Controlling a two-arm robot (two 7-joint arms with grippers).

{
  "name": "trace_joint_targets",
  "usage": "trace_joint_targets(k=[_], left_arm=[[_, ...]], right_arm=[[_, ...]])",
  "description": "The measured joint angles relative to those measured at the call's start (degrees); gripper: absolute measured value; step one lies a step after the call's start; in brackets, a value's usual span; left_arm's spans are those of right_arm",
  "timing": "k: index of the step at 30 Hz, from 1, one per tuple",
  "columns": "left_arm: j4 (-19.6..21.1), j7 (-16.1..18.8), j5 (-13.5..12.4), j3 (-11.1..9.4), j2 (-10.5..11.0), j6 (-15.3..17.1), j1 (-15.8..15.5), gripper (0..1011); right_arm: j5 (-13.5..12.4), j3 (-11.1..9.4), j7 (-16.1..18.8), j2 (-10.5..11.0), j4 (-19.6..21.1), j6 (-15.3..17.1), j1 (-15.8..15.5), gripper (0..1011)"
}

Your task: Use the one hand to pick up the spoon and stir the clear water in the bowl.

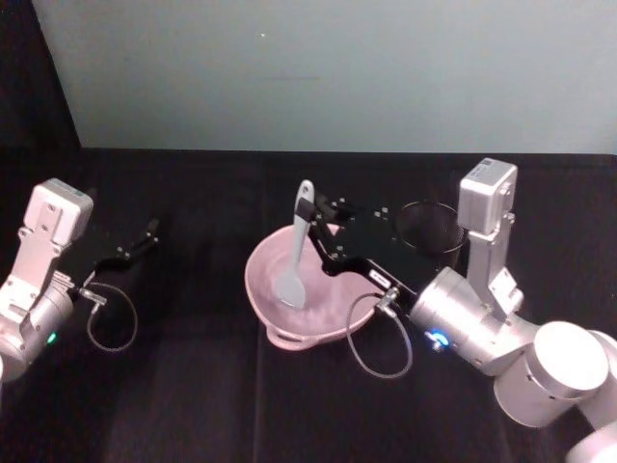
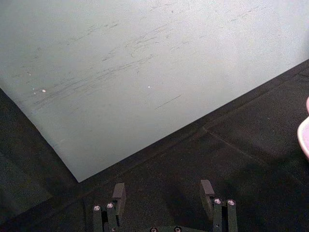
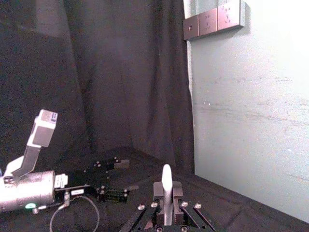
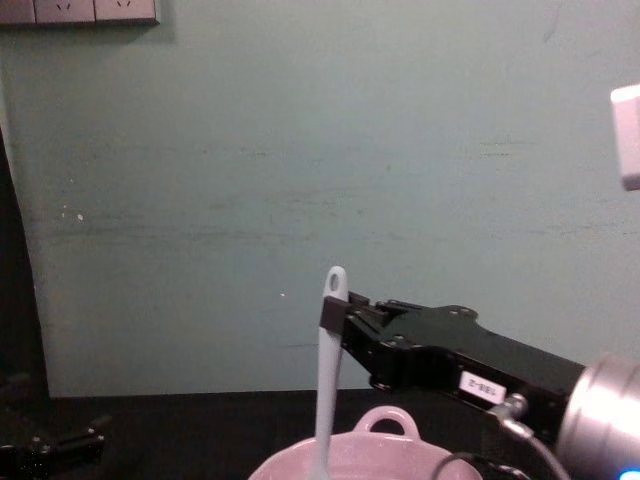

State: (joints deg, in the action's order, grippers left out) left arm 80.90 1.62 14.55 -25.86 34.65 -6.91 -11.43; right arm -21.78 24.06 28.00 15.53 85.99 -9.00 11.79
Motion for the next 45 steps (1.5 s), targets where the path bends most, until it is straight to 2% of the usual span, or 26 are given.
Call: trace_joint_targets(k=[6, 10, 14, 18, 24, 26, 30, 35, 40, 45], left_arm=[[0.0, 0.0, 0.0, 0.0, 0.0, 0.0, 0.0, 1011], [0.0, 0.0, 0.0, 0.0, 0.0, 0.0, 0.0, 1011], [0.0, 0.0, 0.0, 0.0, 0.0, 0.0, 0.0, 1011], [0.0, 0.0, 0.0, 0.0, 0.0, 0.0, 0.0, 1011], [0.0, 0.0, 0.0, 0.0, 0.0, 0.0, 0.0, 1011], [0.0, 0.0, 0.0, 0.0, 0.0, 0.0, 0.0, 1011], [0.0, 0.0, 0.0, 0.0, 0.0, 0.0, 0.0, 1011], [0.0, 0.0, 0.0, 0.0, 0.0, 0.0, 0.0, 1011], [0.0, 0.0, 0.0, 0.0, 0.0, 0.0, 0.0, 1011], [0.0, 0.0, 0.0, 0.0, 0.0, 0.0, 0.0, 1011]], right_arm=[[1.19, 0.81, -0.77, -2.06, -4.26, -2.77, 2.7, 108], [3.35, 0.75, -2.73, -4.01, -8.91, -4.79, 5.62, 108], [5.35, 0.1, -4.64, -5.01, -11.77, -5.8, 7.3, 108], [7.21, -1.03, -6.5, -5.08, -12.58, -6.14, 7.86, 108], [8.9, -2.73, -7.62, -3.31, -9.71, -6.09, 6.18, 108], [8.85, -3.42, -7.29, -2.21, -7.64, -5.33, 5.01, 108], [6.85, -4.26, -4.31, 0.5, -2.78, -3.03, 2.19, 108], [3.73, -3.56, -0.94, 2.25, 0.57, -0.86, 0.01, 108], [2.35, -1.75, 0.67, 2.29, 0.43, -0.14, 0.03, 108], [1.8, 0.27, 1.36, 1.07, -1.58, -0.6, 1.38, 108]])
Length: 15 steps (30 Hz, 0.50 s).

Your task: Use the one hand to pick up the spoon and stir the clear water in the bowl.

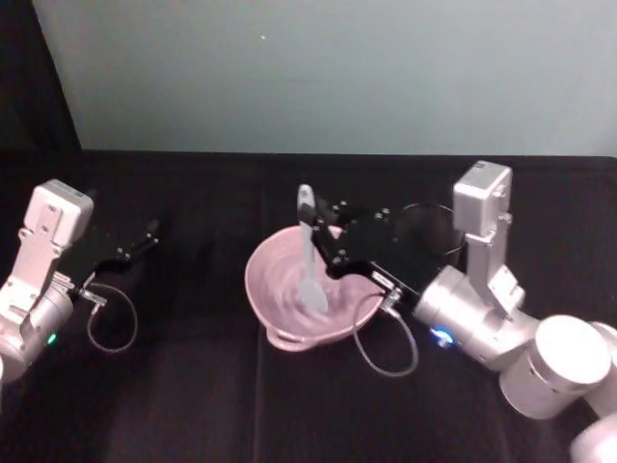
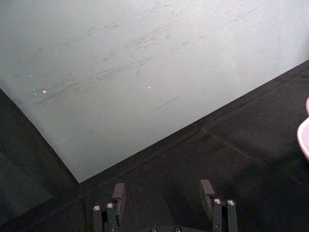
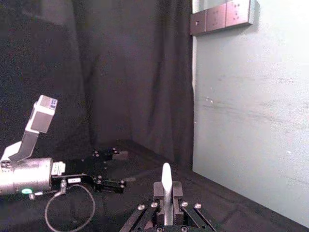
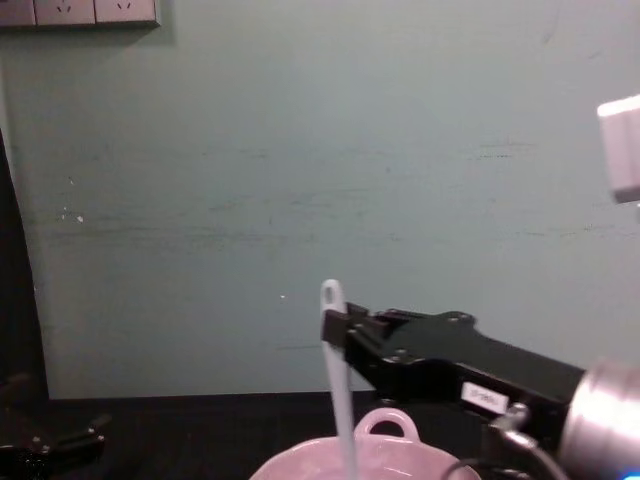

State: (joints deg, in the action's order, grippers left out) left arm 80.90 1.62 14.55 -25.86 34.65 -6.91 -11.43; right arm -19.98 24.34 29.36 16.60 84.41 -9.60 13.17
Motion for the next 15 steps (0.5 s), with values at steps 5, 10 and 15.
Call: trace_joint_targets(k=[5, 10, 15], left_arm=[[0.0, 0.0, 0.0, 0.0, 0.0, 0.0, 0.0, 1011], [0.0, 0.0, 0.0, 0.0, 0.0, 0.0, 0.0, 1011], [0.0, 0.0, 0.0, 0.0, 0.0, 0.0, 0.0, 1011]], right_arm=[[0.03, 1.08, -0.49, -2.88, -4.2, -2.97, 2.19, 108], [1.82, 1.01, -3.08, -5.53, -8.8, -6.23, 4.23, 109], [4.41, 0.19, -5.62, -6.42, -10.72, -8.04, 4.95, 109]])
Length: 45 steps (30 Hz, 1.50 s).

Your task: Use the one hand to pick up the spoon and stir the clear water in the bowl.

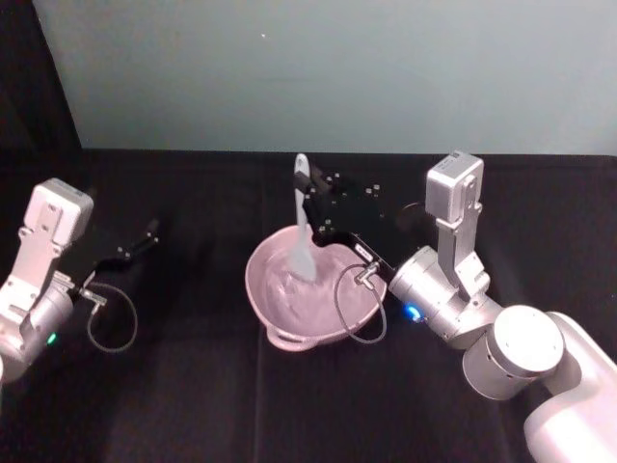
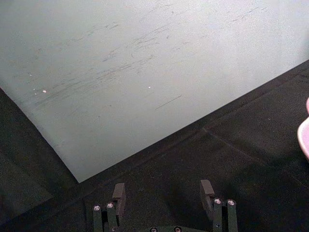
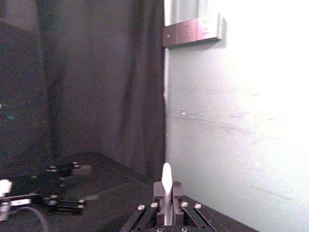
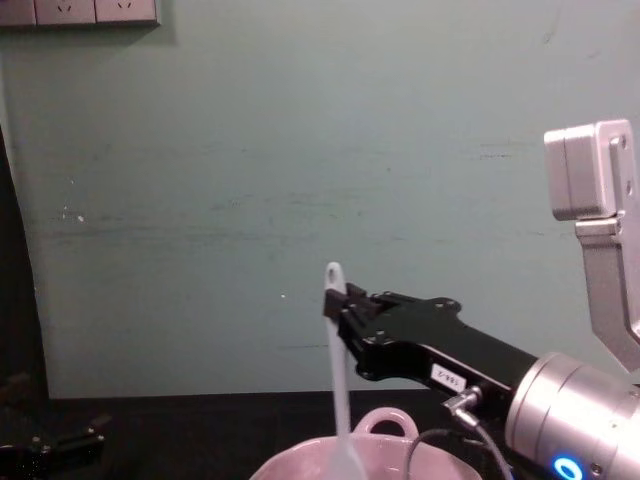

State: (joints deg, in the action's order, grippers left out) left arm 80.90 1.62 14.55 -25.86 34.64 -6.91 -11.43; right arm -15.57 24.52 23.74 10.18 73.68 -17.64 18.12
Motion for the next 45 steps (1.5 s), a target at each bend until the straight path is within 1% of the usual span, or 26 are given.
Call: trace_joint_targets(k=[4, 7, 9, 10, 12, 17, 19, 20, 21, 22, 24, 26, 27, 32, 37, 38, 40, 41, 44, 45], left_arm=[[0.0, 0.0, 0.0, 0.0, 0.0, 0.0, 0.0, 1011], [0.0, 0.0, 0.0, 0.0, 0.0, 0.0, 0.0, 1011], [0.0, 0.0, 0.0, 0.0, 0.0, 0.0, 0.0, 1011], [0.0, 0.0, 0.0, 0.0, 0.0, 0.0, 0.0, 1011], [0.0, 0.0, 0.0, 0.0, 0.0, 0.0, 0.0, 1011], [0.0, 0.0, 0.0, 0.0, 0.0, 0.0, 0.0, 1011], [0.0, 0.0, 0.0, 0.0, 0.0, 0.0, 0.0, 1011], [0.0, 0.0, 0.0, 0.0, 0.0, 0.0, 0.0, 1011], [0.0, 0.0, 0.0, 0.0, 0.0, 0.0, 0.0, 1011], [0.0, 0.0, 0.0, 0.0, 0.0, 0.0, 0.0, 1011], [0.0, 0.0, 0.0, 0.0, 0.0, 0.0, 0.0, 1011], [0.0, 0.0, 0.0, 0.0, 0.0, 0.0, 0.0, 1011], [0.0, 0.0, 0.0, 0.0, 0.0, 0.0, 0.0, 1011], [0.0, 0.0, 0.0, 0.0, 0.0, 0.0, 0.0, 1011], [0.0, 0.0, 0.0, 0.0, 0.0, 0.0, 0.0, 1011], [0.0, 0.0, 0.0, 0.0, 0.0, 0.0, 0.0, 1011], [0.0, 0.0, 0.0, 0.0, 0.0, 0.0, 0.0, 1011], [0.0, 0.0, 0.0, 0.0, 0.0, 0.0, 0.0, 1011], [0.0, 0.0, 0.0, 0.0, 0.0, 0.0, 0.0, 1011], [0.0, 0.0, 0.0, 0.0, 0.0, 0.0, 0.0, 1011]], right_arm=[[2.29, -1.03, -2.05, 0.02, -0.23, -1.0, -0.04, 108], [3.62, -2.14, -3.19, 0.59, 0.76, -1.17, -0.63, 108], [3.89, -2.65, -3.38, 0.98, 1.66, -1.12, -1.05, 108], [4.0, -3.2, -3.37, 1.51, 2.82, -0.84, -1.66, 108], [3.86, -3.67, -3.26, 2.07, 4.08, -0.23, -2.29, 108], [2.11, -4.75, -1.33, 3.81, 8.12, 2.11, -4.72, 108], [0.68, -4.96, -0.09, 4.6, 9.99, 3.39, -6.09, 108], [-0.35, -4.95, 0.78, 5.05, 11.02, 4.21, -6.86, 108], [-0.35, -4.95, 0.78, 5.05, 11.02, 4.21, -6.86, 108], [-1.31, -4.83, 1.54, 5.39, 11.73, 4.88, -7.51, 108], [-2.77, -4.41, 2.53, 5.6, 12.42, 5.79, -8.28, 108], [-3.62, -4.0, 3.09, 5.61, 12.67, 6.09, -8.67, 108], [-4.33, -3.54, 3.54, 5.53, 12.7, 6.15, -8.85, 109], [-5.36, -1.87, 4.6, 4.88, 12.34, 5.76, -8.61, 108], [-5.29, -0.29, 5.06, 3.78, 10.69, 4.25, -7.11, 109], [-5.63, 0.04, 5.39, 3.24, 9.33, 3.97, -6.31, 108], [-6.21, 0.27, 5.71, 2.59, 7.87, 3.86, -5.36, 108], [-6.33, 0.43, 5.78, 1.97, 6.26, 3.34, -4.42, 108], [-6.08, 0.48, 5.51, 0.95, 3.82, 1.96, -3.05, 108], [-5.68, 0.43, 5.05, 0.31, 2.25, 0.97, -2.2, 108]])
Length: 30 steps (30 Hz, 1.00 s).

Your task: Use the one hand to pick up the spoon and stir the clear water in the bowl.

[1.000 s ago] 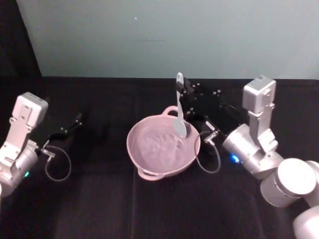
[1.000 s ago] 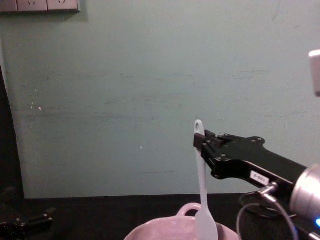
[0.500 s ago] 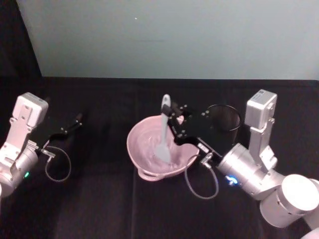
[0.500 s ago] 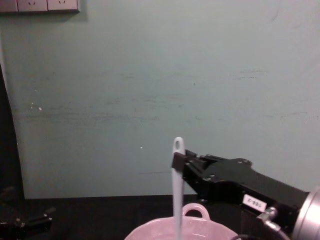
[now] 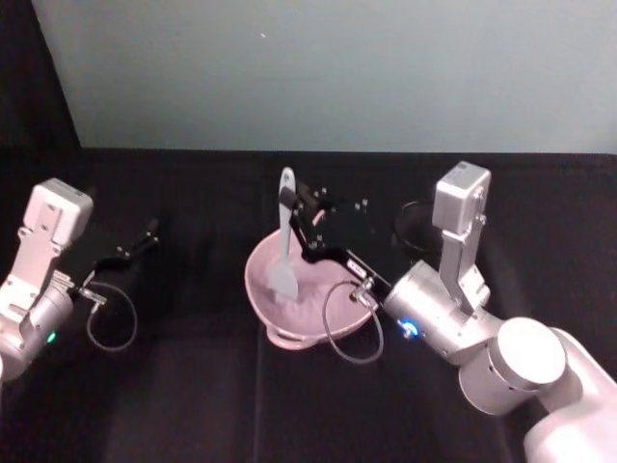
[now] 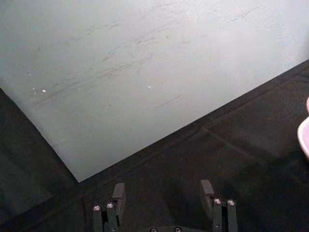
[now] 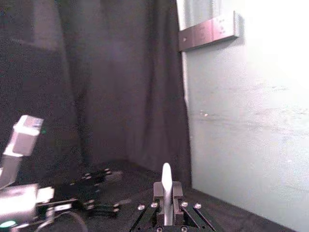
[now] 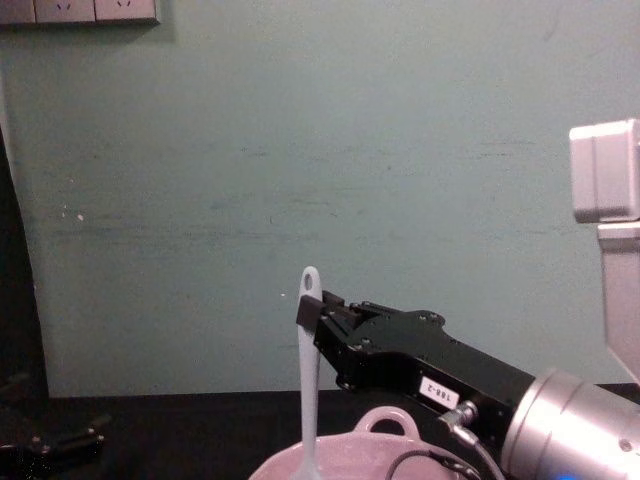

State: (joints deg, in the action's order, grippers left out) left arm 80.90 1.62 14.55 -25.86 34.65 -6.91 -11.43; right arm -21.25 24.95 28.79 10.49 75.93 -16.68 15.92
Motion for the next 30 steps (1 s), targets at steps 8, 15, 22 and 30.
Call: trace_joint_targets(k=[8, 15, 22, 30], left_arm=[[0.0, 0.0, 0.0, 0.0, 0.0, 0.0, 0.0, 1011], [0.0, 0.0, 0.0, 0.0, 0.0, 0.0, 0.0, 1011], [0.0, 0.0, 0.0, 0.0, -0.01, 0.0, 0.0, 1011], [0.0, 0.0, 0.0, 0.0, 0.0, 0.0, 0.0, 1011]], right_arm=[[3.2, -1.42, -3.05, -1.19, -3.88, -3.27, 2.26, 108], [6.01, -3.1, -5.23, -0.35, -2.46, -3.83, 1.61, 108], [6.67, -4.07, -4.91, 1.34, 1.05, -2.17, -0.42, 108], [2.55, -4.93, -2.93, 2.93, 5.58, 3.32, -2.94, 108]])
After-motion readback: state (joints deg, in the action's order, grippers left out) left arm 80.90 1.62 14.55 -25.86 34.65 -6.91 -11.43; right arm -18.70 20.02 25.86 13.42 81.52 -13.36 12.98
